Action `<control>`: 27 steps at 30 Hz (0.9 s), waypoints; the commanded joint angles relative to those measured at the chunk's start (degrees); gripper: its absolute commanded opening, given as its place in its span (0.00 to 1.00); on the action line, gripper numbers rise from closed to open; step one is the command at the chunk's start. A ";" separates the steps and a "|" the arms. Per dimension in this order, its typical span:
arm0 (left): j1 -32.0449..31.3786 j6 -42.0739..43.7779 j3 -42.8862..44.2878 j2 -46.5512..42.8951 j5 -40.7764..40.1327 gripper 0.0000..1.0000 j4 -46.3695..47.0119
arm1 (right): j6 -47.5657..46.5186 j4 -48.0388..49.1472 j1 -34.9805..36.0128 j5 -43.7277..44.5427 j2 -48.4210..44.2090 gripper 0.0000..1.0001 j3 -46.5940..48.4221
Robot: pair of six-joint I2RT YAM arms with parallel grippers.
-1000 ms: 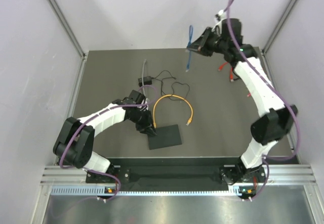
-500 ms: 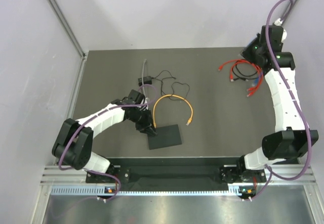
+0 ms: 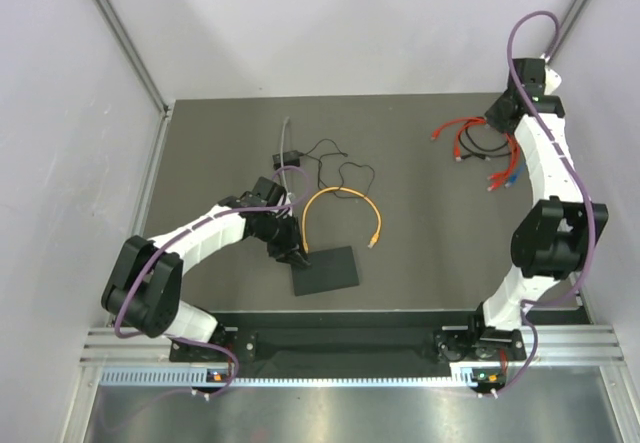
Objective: Pull the plug from the switch port
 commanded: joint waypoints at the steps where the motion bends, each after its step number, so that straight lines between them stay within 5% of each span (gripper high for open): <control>1: -0.01 1.02 2.00 -2.03 -0.52 0.25 -0.29 | -0.58 3.61 -0.65 0.41 2.35 0.00 2.33; 22: 0.00 -1.00 1.47 -4.05 -3.34 0.24 -5.13 | -1.36 10.73 0.84 -18.04 21.59 0.17 10.06; 27: -0.18 -1.79 0.94 -4.58 -3.34 0.25 -5.22 | -3.12 9.68 1.01 -24.64 25.56 0.59 14.46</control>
